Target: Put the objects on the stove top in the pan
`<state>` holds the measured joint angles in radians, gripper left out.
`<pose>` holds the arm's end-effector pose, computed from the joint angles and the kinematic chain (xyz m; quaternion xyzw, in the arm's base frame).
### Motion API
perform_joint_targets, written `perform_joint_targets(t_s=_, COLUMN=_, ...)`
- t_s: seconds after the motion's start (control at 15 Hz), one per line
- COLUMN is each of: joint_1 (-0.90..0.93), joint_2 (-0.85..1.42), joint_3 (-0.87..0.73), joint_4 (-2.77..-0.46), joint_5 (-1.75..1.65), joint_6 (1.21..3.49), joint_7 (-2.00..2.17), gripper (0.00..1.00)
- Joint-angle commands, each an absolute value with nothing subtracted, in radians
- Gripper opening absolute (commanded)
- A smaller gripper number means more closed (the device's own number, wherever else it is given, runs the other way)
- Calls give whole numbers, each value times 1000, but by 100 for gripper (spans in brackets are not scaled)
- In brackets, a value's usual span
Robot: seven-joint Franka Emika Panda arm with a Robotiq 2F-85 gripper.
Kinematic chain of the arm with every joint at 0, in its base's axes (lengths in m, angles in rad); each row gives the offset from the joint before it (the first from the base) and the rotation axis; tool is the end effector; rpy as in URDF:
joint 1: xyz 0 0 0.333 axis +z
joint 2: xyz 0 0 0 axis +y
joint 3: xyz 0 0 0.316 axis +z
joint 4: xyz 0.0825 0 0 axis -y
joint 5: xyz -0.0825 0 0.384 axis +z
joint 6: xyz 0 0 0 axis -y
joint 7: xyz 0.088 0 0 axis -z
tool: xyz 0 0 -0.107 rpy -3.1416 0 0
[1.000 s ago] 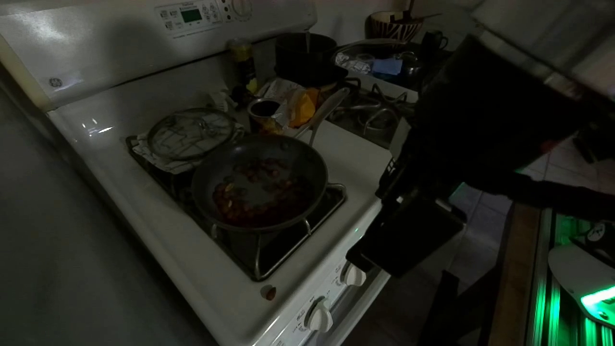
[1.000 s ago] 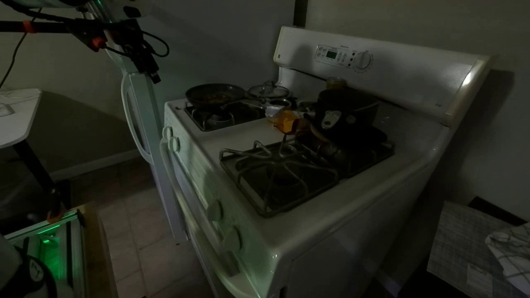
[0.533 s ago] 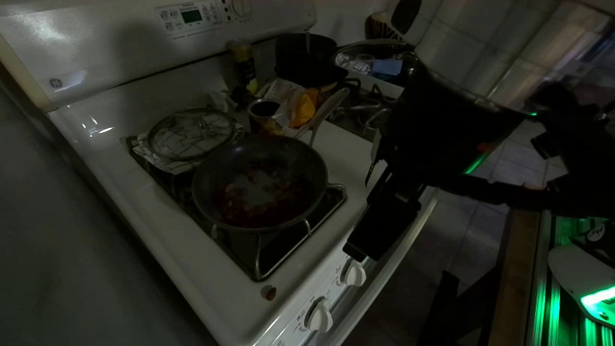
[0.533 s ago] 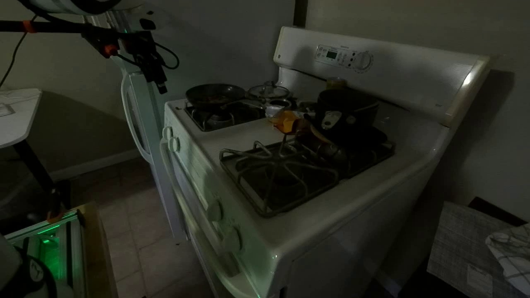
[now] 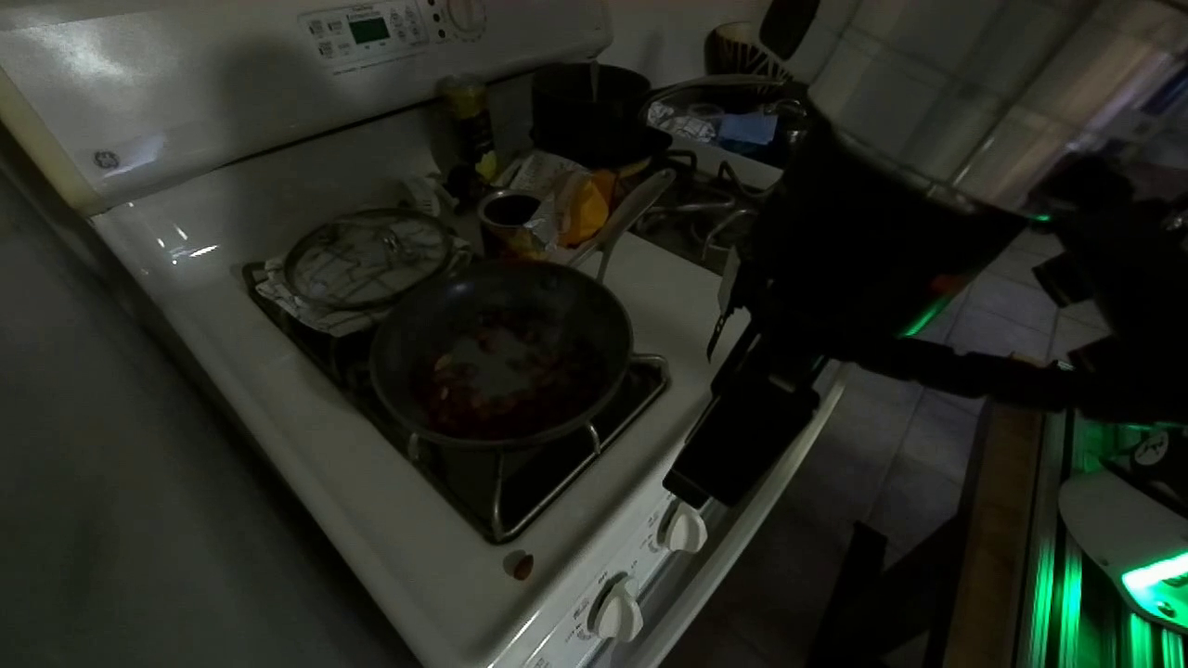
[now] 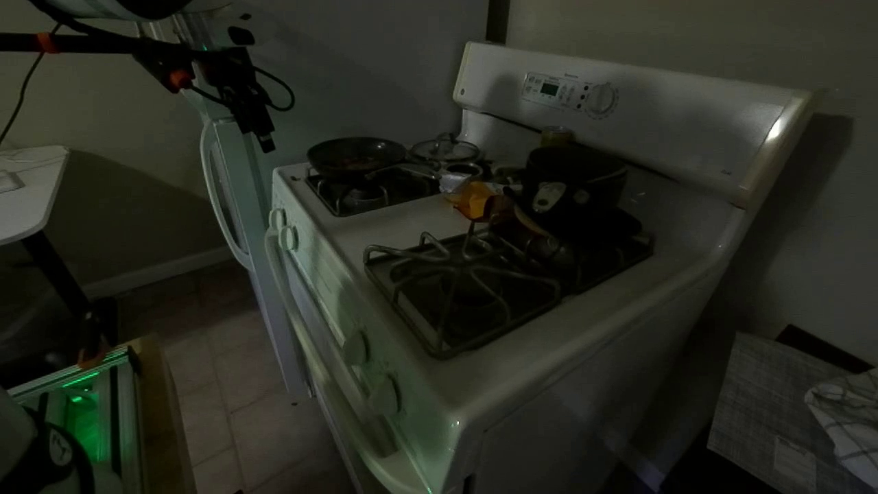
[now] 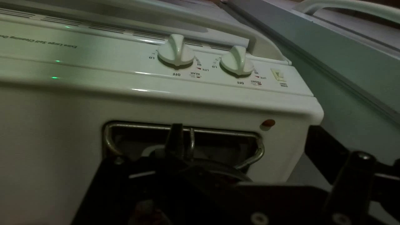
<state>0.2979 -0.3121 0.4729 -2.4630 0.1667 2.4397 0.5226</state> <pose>0.3316 0.3276 0.4241 -0.9891 -0.0660 -0.1101 0.0715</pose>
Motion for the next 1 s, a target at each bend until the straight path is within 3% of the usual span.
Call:
perform_joint_targets(t_s=0.0, joint_1=308, joint_2=-312, joint_3=463, joint_4=-2463, joint_5=163, joint_6=2438, joint_7=525, gripper=100)
perform_joint_targets(t_s=0.53, joint_1=326, joint_2=-206, joint_3=432, joint_4=-2443, joint_5=281, joint_6=2447, joint_7=519, gripper=100)
perform_joint_targets(t_s=0.93, joint_1=349, joint_2=-111, joint_3=433, joint_4=-2427, joint_5=398, joint_6=2603, joint_7=531, gripper=100)
